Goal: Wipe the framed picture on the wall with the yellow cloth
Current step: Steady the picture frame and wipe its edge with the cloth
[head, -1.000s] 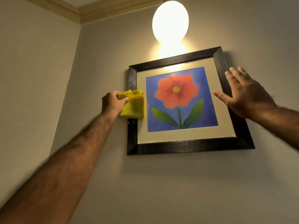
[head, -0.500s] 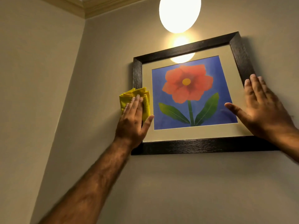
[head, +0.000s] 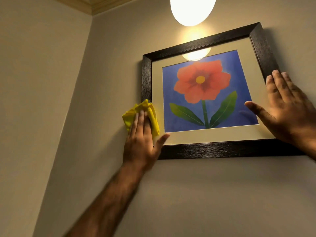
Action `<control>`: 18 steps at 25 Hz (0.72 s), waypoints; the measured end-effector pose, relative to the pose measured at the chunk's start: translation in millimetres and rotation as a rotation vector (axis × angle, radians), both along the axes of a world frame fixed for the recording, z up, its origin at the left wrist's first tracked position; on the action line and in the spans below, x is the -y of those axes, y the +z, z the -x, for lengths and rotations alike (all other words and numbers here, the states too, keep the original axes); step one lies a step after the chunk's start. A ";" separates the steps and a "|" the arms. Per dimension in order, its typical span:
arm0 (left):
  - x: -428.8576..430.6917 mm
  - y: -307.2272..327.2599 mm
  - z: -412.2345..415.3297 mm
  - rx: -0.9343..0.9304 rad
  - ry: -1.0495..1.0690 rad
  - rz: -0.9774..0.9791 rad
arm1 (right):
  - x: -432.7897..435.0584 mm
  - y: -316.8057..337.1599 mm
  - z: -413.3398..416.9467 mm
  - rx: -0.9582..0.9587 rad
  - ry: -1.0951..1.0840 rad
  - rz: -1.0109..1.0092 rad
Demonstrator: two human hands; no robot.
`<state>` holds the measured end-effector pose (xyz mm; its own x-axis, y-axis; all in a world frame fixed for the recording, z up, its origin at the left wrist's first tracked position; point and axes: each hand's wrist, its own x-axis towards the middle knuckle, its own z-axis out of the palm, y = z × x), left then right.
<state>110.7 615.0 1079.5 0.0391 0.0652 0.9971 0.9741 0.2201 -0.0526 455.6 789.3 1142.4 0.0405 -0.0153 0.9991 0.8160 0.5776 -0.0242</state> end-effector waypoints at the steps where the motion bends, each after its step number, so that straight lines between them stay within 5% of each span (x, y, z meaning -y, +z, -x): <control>1: 0.9 28.8 -0.8 0.019 -0.001 0.009 | 1.3 -0.9 0.1 0.000 -0.001 0.000; 5: 9.4 141.4 0.2 0.106 0.031 0.066 | 6.0 -2.3 -0.1 -0.001 -0.006 -0.006; 8: 13.2 158.4 7.2 0.089 0.042 0.097 | 8.4 -2.6 0.0 0.003 -0.009 -0.011; 18: 16.8 -44.9 19.3 -0.065 0.179 0.156 | 5.0 -2.4 0.8 -0.001 -0.018 0.002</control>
